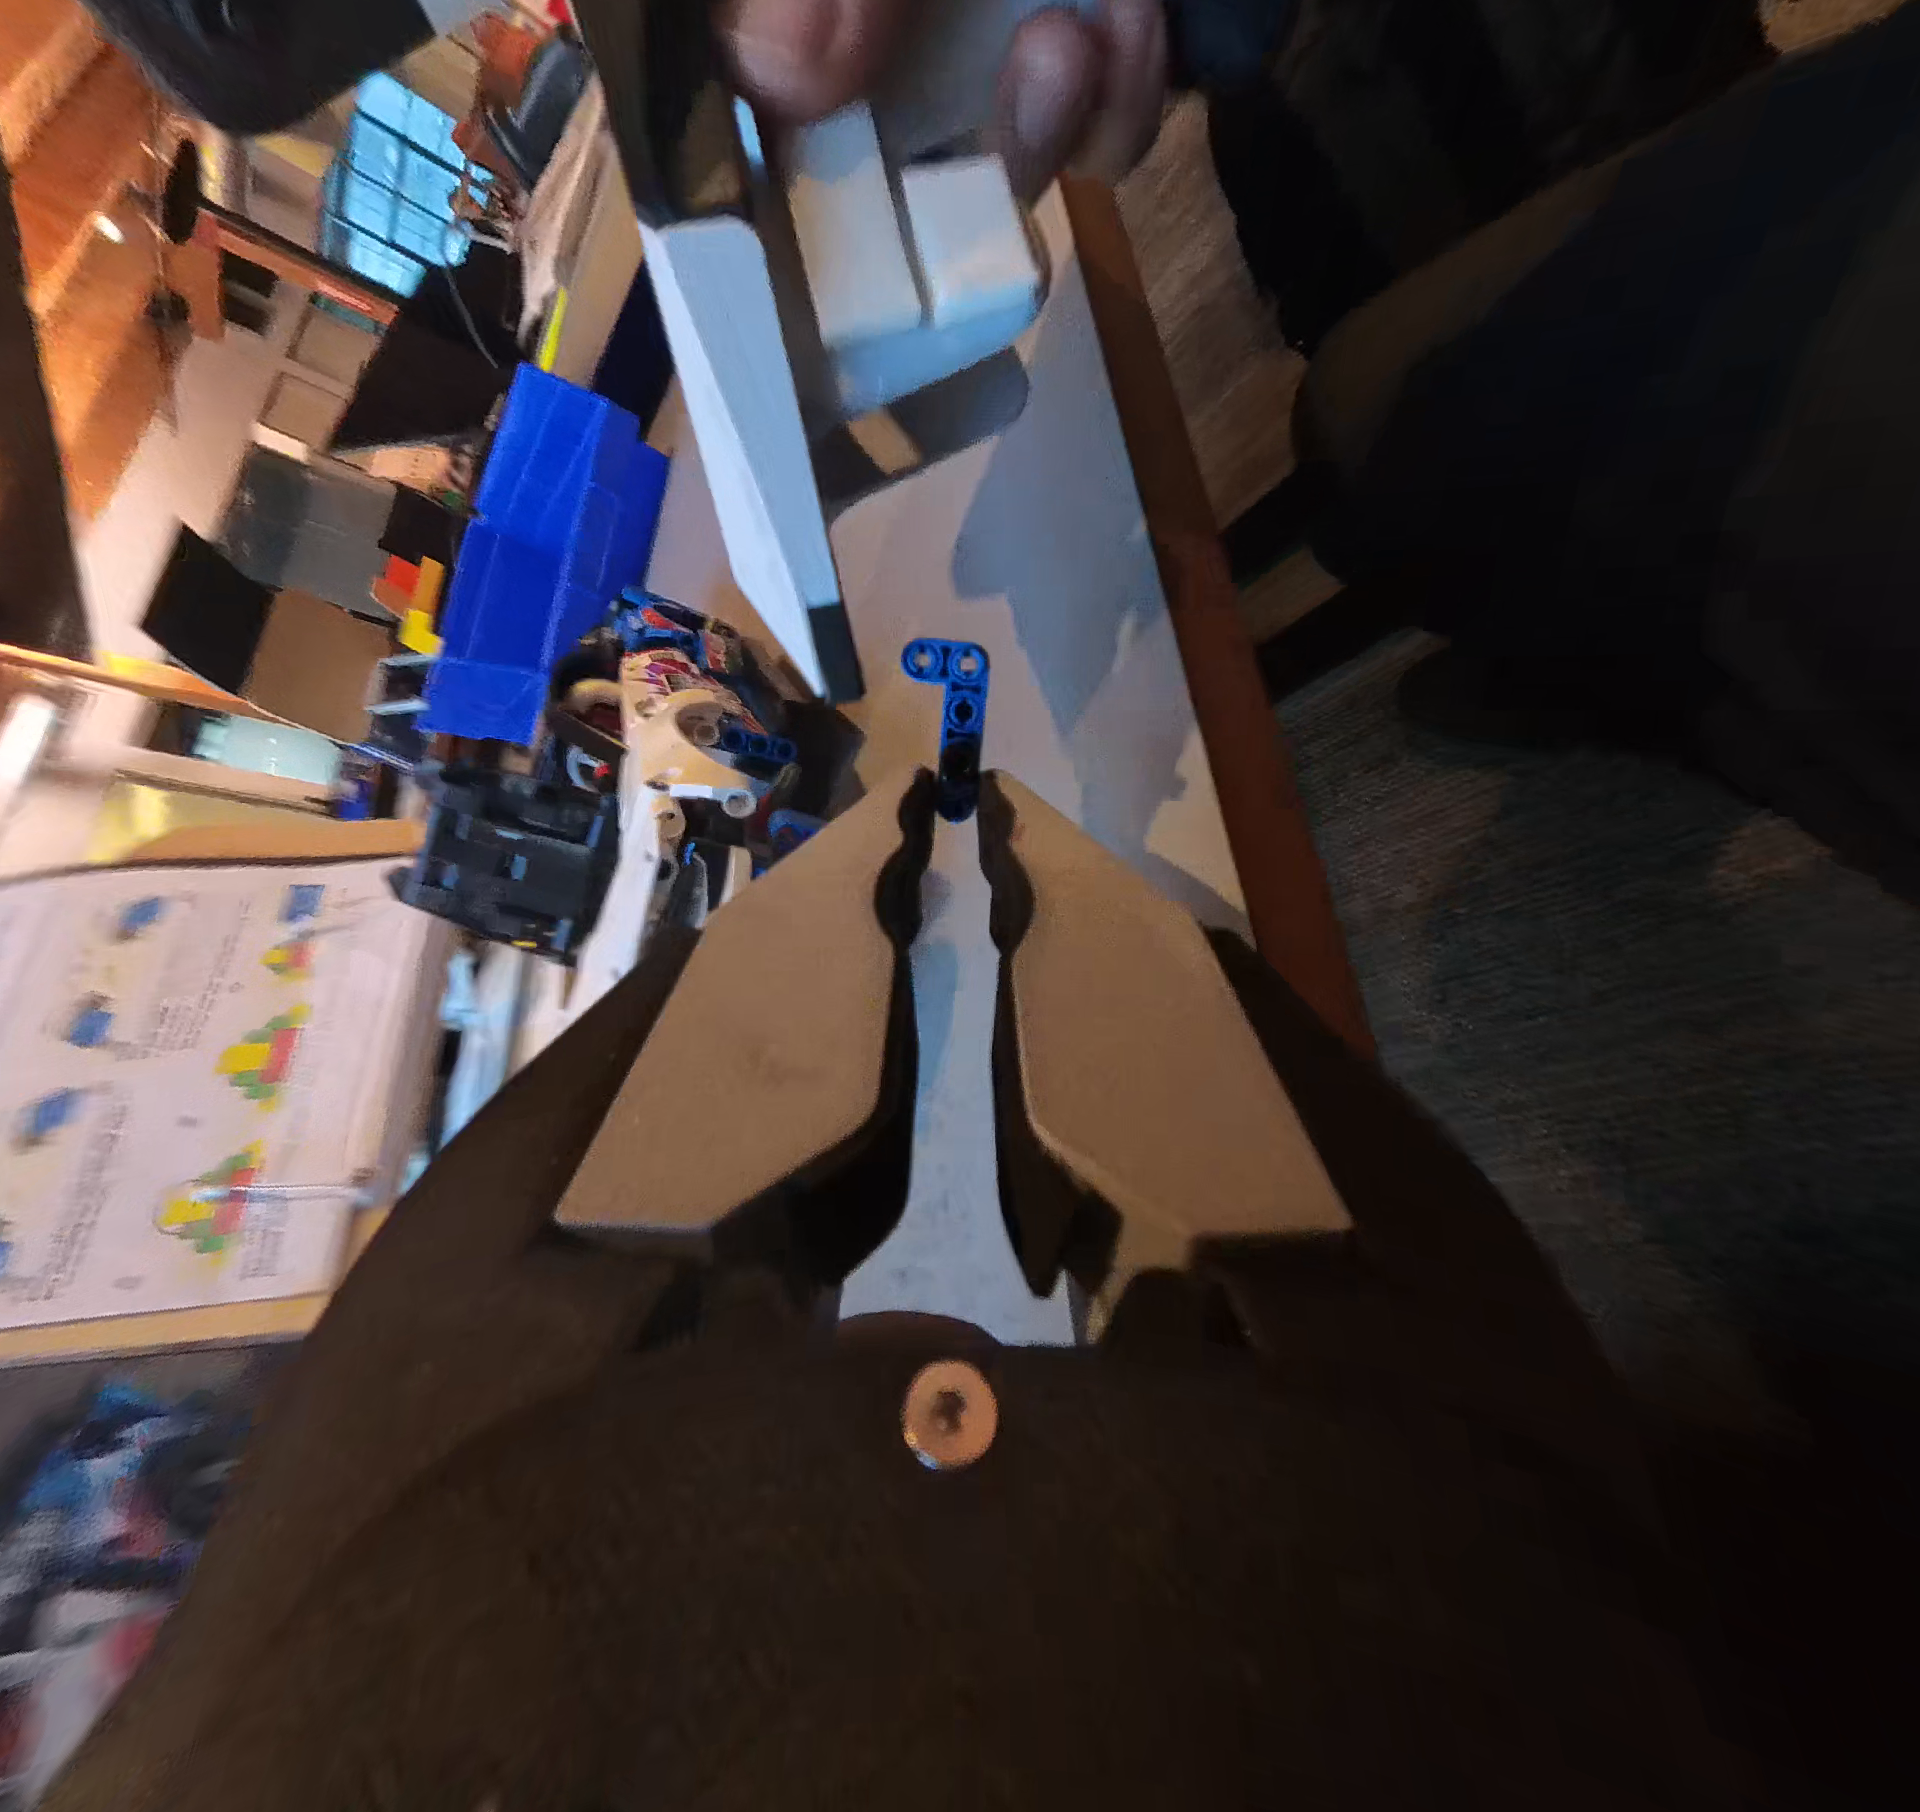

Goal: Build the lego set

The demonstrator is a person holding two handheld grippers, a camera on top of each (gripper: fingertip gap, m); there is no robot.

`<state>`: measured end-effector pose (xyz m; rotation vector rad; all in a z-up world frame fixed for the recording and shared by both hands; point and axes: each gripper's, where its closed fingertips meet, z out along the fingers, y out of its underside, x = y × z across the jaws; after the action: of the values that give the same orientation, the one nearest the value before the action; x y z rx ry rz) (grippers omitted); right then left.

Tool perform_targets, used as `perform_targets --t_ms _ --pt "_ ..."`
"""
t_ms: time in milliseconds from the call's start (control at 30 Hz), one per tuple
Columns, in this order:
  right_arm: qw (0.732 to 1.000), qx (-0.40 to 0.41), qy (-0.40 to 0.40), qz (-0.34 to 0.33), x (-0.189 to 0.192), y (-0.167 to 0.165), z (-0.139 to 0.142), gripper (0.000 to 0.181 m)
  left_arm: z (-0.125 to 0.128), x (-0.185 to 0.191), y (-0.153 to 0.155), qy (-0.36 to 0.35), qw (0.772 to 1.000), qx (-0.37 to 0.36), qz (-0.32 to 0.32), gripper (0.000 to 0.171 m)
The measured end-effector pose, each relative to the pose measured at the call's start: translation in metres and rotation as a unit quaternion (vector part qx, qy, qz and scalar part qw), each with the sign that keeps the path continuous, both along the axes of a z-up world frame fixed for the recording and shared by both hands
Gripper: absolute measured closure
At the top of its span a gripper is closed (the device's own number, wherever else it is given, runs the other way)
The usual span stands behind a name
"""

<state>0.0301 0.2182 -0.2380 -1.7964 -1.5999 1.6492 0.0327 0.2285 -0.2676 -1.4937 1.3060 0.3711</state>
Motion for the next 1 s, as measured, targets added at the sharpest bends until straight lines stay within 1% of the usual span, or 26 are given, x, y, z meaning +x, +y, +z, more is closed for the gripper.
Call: perform_targets --t_ms 33,67,100,133,167,233,267,333,400,500,567,600,667,733,800,867,933,1000 --pt "1.000 0.012 -0.002 -0.011 -0.005 0.007 -0.004 0.181 -0.005 0.000 0.001 -0.025 0.999 -0.030 0.005 0.167" --pt "0.999 0.032 -0.007 -0.023 -0.009 0.014 -0.011 0.181 -0.014 -0.004 0.004 -0.034 0.997 -0.065 0.020 0.167" --pt "0.998 0.054 -0.011 -0.036 -0.013 0.024 -0.019 0.181 -0.024 -0.013 0.010 -0.013 0.995 -0.083 0.044 0.166" --pt "0.996 0.069 -0.012 -0.051 -0.016 0.034 -0.025 0.181 -0.026 -0.022 0.017 0.006 0.995 -0.071 0.067 0.166" --pt "0.995 0.073 -0.012 -0.065 -0.018 0.042 -0.028 0.179 -0.025 -0.023 0.019 -0.002 0.995 -0.073 0.067 0.166" --pt "0.993 0.081 0.008 -0.082 -0.015 0.054 -0.019 0.162 -0.024 -0.028 0.020 -0.014 0.994 -0.078 0.082 0.166" --pt "0.992 0.096 0.023 -0.081 -0.010 0.054 -0.010 0.161 -0.024 -0.030 0.020 -0.013 0.993 -0.075 0.087 0.166" --pt "0.984 0.154 0.030 -0.079 0.002 0.051 0.001 0.161 -0.023 -0.030 0.016 -0.028 0.991 -0.093 0.089 0.166" --pt "0.972 0.218 0.015 -0.091 0.010 0.045 -0.001 0.160 -0.018 -0.024 0.011 -0.082 0.983 -0.133 0.092 0.166" --pt "0.951 0.293 -0.009 -0.095 0.010 0.033 -0.021 0.153 -0.003 -0.014 0.006 -0.200 0.955 -0.200 0.091 0.167" --pt "0.937 0.337 -0.018 -0.085 0.005 0.027 -0.031 0.148 0.002 -0.019 0.009 -0.254 0.933 -0.230 0.109 0.167" --pt "0.931 0.355 -0.019 -0.078 0.002 0.025 -0.032 0.147 0.003 -0.020 0.009 -0.272 0.924 -0.245 0.114 0.167" --pt "0.913 0.396 -0.019 -0.094 -0.004 0.031 -0.029 0.146 -0.003 -0.019 0.003 -0.293 0.903 -0.292 0.117 0.167" --pt "0.906 0.412 -0.013 -0.097 -0.009 0.028 -0.027 0.146 -0.010 -0.017 -0.004 -0.301 0.888 -0.328 0.119 0.167" --pt "0.901 0.426 0.004 -0.078 -0.015 0.017 -0.024 0.146 -0.009 -0.014 -0.008 -0.300 0.891 -0.323 0.110 0.167" --pt "0.884 0.462 0.004 -0.068 -0.018 0.013 -0.025 0.154 -0.009 -0.014 -0.009 -0.288 0.900 -0.308 0.110 0.167" --pt "0.875 0.480 -0.001 -0.069 -0.020 0.013 -0.028 0.154 -0.009 -0.016 -0.008 -0.264 0.916 -0.284 0.105 0.166" --pt "0.881 0.469 -0.004 -0.069 -0.019 0.012 -0.029 0.153 -0.005 -0.019 -0.007 -0.234 0.937 -0.241 0.094 0.167"
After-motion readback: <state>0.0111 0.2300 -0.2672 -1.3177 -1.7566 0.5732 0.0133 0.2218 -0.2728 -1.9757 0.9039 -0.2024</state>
